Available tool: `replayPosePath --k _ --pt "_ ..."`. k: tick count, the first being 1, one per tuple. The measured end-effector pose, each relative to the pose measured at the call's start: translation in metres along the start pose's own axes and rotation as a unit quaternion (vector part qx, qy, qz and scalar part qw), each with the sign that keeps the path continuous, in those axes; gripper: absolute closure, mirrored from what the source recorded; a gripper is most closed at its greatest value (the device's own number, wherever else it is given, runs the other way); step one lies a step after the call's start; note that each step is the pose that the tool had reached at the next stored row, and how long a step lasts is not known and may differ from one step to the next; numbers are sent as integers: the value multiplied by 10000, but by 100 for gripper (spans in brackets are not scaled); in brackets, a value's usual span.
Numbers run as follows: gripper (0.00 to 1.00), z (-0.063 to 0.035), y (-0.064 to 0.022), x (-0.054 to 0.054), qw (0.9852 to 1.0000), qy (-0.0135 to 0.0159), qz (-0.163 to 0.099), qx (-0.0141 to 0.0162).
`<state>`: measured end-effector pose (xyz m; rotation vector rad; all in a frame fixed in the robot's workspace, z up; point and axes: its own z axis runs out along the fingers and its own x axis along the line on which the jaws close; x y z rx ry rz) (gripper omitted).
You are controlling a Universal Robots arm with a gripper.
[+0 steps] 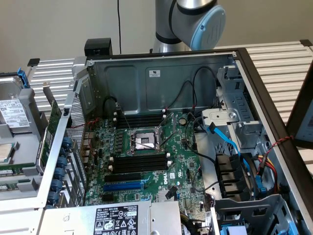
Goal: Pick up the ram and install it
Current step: 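Pick up the ram and move it above insertion slot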
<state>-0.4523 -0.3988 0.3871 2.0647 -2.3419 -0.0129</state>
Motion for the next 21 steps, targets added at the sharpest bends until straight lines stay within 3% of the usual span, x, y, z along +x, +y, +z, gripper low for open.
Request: replayPosePath --k 3,6,10,21 --pt "89 1 0 0 9999 -2 -149 42" --pt "89 1 0 0 9997 -13 -248 65" --pt "89 0 1 0 9991 -96 -405 70" --pt "89 28 -1 8 9986 -98 -508 70"
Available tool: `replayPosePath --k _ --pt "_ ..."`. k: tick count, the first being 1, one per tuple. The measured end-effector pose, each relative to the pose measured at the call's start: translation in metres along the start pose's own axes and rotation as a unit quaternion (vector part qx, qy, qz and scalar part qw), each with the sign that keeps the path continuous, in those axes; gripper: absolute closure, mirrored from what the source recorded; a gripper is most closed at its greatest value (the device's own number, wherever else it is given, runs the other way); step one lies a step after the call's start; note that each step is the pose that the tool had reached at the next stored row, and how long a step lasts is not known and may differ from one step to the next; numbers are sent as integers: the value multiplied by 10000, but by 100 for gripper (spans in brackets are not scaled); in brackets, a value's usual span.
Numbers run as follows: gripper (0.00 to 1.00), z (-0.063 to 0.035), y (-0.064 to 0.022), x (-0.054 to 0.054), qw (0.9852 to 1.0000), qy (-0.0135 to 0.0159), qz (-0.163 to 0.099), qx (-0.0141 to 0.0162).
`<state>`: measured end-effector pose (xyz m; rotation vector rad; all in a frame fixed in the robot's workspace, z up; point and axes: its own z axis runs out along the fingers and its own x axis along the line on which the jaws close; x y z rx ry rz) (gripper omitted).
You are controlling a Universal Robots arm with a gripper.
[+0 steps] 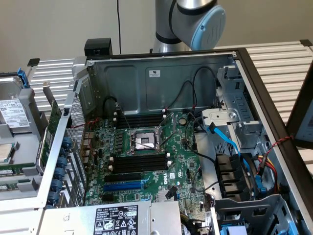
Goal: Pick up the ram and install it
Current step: 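Pick up the ram and move it above insertion slot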
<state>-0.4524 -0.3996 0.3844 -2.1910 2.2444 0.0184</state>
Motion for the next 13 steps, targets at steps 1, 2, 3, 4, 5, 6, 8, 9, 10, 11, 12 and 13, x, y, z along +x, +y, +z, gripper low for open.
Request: replayPosePath --k 1,2,3,4,5,6,8,9,10,11,12,13 --pt "89 8 -1 6 10000 0 -11 0" --pt "83 17 -1 10 10000 0 -22 0" --pt "76 27 -1 15 10000 0 -32 0" --pt "76 37 -1 24 10000 0 -43 -1" --pt "69 51 -1 34 10000 -1 -54 0" --pt "69 70 -2 47 10000 -2 -65 0" --pt "69 105 -2 69 10000 -2 -87 -1" --pt "69 123 -3 82 10000 -4 -98 -1" --pt "67 140 -3 98 9999 -5 -110 -2" --pt "67 160 -3 112 9999 -7 -121 -2" --pt "62 178 -4 121 9999 -8 -133 -2" --pt "56 196 -5 132 9999 -10 -143 -2"
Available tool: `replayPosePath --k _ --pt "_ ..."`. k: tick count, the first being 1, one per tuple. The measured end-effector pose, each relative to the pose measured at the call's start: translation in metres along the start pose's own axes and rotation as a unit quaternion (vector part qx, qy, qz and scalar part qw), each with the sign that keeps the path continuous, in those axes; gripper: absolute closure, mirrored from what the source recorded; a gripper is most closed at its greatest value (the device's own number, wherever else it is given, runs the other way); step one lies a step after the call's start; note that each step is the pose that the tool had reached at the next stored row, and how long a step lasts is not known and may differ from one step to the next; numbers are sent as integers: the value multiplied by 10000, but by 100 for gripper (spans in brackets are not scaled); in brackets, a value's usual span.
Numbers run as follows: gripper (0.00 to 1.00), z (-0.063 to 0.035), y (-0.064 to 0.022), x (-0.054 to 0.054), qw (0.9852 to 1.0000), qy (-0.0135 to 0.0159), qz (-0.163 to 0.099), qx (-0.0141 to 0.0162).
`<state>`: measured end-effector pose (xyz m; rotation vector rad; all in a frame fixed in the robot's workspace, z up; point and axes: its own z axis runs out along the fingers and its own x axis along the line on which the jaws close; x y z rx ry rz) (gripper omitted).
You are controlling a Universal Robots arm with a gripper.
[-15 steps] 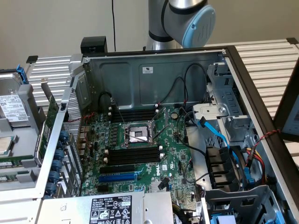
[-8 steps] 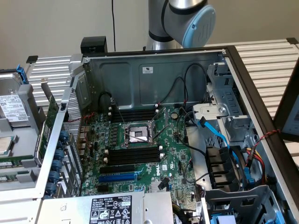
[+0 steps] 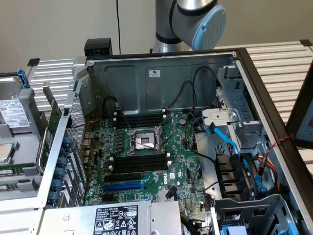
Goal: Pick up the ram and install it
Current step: 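Pick up the ram and move it above insertion slot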
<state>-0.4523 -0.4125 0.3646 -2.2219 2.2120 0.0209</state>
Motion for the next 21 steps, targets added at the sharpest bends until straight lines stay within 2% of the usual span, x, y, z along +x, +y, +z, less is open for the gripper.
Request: replayPosePath --k 2,3,11,15,17,20,21 --pt "56 35 -4 19 10000 0 -22 -3" --pt "49 53 -9 30 10000 0 -34 -5" --pt "49 200 -63 53 10000 1 -79 -10" --pt "49 271 -65 23 10000 21 -82 -11" --pt "49 299 -65 -13 10000 44 -82 -11" --pt "49 327 -61 -60 9999 120 -81 -12" --pt "49 340 -56 -60 9999 131 -81 -12"
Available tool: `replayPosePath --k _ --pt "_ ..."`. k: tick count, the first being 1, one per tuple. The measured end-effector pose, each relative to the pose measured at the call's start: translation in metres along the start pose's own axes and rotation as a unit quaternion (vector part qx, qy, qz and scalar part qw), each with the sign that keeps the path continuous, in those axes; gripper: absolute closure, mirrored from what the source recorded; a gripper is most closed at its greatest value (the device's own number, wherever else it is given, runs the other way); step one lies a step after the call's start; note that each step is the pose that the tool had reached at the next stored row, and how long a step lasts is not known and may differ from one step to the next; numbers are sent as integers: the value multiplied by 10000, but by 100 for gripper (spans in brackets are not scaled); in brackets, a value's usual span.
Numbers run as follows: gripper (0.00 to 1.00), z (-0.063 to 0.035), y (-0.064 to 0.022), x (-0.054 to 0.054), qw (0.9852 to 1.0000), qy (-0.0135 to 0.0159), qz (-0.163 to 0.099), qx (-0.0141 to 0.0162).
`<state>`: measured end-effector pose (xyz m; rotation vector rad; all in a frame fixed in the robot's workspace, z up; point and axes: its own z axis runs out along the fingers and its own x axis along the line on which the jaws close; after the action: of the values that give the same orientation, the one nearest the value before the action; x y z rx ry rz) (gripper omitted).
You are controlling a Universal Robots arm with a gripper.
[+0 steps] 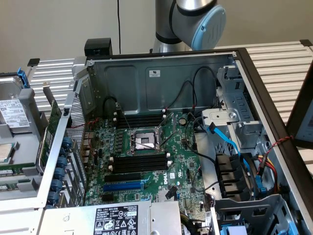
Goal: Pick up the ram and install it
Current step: 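Pick up the ram and move it above insertion slot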
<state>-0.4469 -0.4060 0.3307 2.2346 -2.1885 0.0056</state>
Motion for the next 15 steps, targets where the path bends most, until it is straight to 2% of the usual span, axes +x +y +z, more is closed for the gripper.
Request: replayPosePath --k 2,15 --pt "49 33 17 -1 10000 13 0 -1" --pt "49 269 44 2 10000 14 -10 0"
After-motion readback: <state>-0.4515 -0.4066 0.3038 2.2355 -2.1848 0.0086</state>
